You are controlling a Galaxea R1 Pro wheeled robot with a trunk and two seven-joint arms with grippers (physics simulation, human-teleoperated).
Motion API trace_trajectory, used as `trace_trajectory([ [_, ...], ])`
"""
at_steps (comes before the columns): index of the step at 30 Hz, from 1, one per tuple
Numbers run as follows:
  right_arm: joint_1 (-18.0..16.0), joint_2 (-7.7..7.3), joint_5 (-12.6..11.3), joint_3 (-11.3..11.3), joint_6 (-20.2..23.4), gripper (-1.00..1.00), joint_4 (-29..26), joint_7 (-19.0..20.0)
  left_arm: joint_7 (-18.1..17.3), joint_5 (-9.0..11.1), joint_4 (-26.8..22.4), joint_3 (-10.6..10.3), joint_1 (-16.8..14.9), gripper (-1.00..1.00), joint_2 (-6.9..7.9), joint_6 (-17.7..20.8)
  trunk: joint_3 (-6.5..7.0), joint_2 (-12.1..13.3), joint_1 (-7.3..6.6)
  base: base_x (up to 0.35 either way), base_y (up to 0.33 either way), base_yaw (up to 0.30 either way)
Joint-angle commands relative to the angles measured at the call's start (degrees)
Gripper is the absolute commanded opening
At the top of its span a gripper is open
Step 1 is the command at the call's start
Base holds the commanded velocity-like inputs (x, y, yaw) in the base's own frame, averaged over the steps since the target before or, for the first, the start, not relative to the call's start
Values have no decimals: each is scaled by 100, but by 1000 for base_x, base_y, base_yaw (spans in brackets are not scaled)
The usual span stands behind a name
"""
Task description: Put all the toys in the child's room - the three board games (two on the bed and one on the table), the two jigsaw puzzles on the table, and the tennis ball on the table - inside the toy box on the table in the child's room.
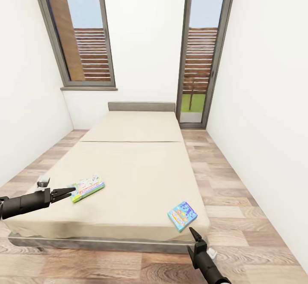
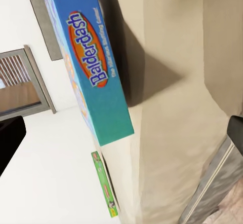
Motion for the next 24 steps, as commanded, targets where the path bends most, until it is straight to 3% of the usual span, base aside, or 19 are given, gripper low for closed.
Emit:
trace_trajectory([
  [1,-3,4,-43,-21,51,100,-2,3,-53,-60,-3,9,-5,100,-2,59,-5,-2,0,81,126,0],
  [24,-3,7,-43,-21,51,100,-1,3,-53,-61,-3,8,-5,100,-2,51,-5,-2,0,32,48,0],
])
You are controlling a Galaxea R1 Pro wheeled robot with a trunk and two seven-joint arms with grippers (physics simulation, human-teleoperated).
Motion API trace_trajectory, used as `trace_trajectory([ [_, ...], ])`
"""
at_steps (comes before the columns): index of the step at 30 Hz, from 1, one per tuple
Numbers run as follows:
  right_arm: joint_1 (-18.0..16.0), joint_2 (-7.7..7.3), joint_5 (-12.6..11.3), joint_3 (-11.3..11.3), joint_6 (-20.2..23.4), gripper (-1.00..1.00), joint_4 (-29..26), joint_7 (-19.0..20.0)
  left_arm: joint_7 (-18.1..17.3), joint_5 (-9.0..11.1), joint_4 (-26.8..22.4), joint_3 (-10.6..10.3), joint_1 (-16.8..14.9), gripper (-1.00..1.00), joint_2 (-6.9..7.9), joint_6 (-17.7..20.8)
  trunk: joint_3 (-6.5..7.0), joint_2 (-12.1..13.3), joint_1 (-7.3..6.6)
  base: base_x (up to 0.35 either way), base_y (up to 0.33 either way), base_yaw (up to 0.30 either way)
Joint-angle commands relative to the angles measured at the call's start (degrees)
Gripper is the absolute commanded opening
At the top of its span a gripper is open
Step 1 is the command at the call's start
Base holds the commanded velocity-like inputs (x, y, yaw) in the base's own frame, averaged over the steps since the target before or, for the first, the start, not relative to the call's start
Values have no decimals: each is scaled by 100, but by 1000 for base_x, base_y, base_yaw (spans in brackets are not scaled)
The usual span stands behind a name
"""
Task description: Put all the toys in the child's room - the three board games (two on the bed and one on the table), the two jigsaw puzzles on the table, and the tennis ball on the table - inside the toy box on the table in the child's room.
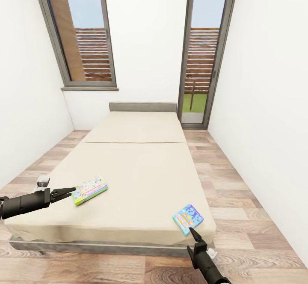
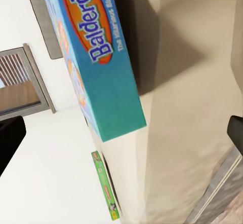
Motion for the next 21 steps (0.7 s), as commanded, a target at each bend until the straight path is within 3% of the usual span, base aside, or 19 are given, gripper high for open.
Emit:
trace_trajectory([
  [1,-3,3,-44,-20,51,100,-1,3,-53,-60,-4,9,-5,100,-2,59,-5,-2,0,25,29,0],
  [12,-3,3,-44,-20,51,100,-1,-2,-53,-60,-4,10,-5,100,-6,58,-5,-2,0,13,8,0],
  [21,-3,3,-44,-20,51,100,1,-3,-52,-60,-4,7,-5,100,-10,57,-5,-2,0,106,50,0],
])
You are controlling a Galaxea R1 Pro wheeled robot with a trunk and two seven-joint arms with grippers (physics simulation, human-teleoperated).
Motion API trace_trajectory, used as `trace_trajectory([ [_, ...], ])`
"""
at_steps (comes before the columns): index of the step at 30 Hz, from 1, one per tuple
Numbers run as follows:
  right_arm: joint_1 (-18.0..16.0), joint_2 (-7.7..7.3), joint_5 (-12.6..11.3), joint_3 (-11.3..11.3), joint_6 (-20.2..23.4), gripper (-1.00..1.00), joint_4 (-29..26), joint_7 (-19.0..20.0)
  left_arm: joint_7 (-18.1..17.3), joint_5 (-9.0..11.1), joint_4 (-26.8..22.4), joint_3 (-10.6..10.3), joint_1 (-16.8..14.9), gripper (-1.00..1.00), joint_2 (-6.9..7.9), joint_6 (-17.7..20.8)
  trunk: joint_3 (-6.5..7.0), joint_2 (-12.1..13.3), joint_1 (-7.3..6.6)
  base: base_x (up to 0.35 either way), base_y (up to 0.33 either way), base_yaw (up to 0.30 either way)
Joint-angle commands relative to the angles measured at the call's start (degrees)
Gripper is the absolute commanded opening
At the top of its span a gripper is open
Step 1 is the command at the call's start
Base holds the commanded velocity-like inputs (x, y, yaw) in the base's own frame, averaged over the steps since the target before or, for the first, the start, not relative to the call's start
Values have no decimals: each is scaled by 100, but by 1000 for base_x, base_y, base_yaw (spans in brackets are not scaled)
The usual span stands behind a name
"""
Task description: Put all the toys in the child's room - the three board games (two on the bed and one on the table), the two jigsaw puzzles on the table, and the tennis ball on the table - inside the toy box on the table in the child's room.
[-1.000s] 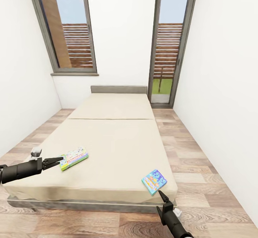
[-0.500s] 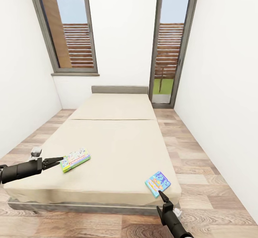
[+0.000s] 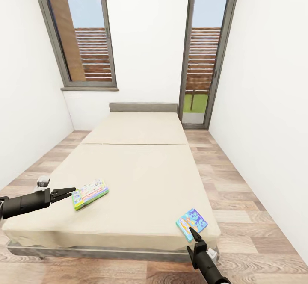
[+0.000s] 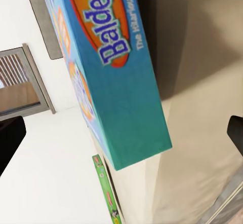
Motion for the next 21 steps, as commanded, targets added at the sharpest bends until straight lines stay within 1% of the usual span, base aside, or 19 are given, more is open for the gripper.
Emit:
trace_trajectory([
  [1,-3,3,-44,-21,51,100,-2,2,-53,-60,-4,9,-5,100,-2,59,-5,-2,0,28,12,0],
  [16,-3,3,-44,-21,51,100,-1,-8,-53,-60,-4,6,-5,100,-2,60,-5,-2,0,7,2,0],
  [21,-3,3,-44,-21,51,100,-3,-8,-48,-63,-4,4,-5,100,-2,58,-5,-2,0,83,0,0],
])
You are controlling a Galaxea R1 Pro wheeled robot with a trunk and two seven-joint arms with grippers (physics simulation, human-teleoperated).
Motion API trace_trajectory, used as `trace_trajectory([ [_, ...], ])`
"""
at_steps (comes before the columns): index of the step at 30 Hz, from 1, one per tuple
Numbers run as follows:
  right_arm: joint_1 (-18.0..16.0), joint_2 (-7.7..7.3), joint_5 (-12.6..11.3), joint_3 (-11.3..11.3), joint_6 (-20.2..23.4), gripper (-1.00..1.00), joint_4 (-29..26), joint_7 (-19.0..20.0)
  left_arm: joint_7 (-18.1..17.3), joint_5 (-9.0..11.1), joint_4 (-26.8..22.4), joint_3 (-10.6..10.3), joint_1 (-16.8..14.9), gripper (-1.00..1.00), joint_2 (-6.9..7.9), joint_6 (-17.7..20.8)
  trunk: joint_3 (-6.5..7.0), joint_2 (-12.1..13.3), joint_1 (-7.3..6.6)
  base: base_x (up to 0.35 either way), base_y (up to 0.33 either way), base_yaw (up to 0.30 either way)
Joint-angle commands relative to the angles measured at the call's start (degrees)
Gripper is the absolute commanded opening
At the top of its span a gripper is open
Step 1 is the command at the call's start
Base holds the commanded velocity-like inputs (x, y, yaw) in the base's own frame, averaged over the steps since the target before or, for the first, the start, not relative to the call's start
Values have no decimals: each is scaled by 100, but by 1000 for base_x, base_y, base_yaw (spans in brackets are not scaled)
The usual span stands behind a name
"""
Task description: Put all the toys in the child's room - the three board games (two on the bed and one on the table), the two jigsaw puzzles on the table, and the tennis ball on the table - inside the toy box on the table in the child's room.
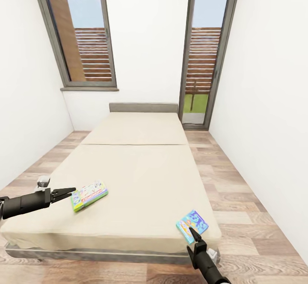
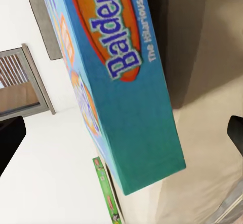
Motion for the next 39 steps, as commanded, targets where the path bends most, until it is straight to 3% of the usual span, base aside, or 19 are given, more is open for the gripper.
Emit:
trace_trajectory([
  [1,-3,3,-44,-21,51,100,-1,3,-52,-60,-4,9,-5,100,-2,57,-5,-2,0,100,0,0],
  [27,-4,5,-44,-21,51,100,-1,-2,-57,-57,-4,9,-5,100,-2,53,-5,-2,0,11,0,0],
  [28,-3,4,-44,-21,51,-100,-1,-6,-56,-57,-4,9,-5,100,-2,53,-5,-2,0,0,0,0],
  [39,-3,3,-44,-21,51,-100,-2,-14,-58,-57,-4,15,-5,100,-2,59,-5,-2,0,0,0,0],
])
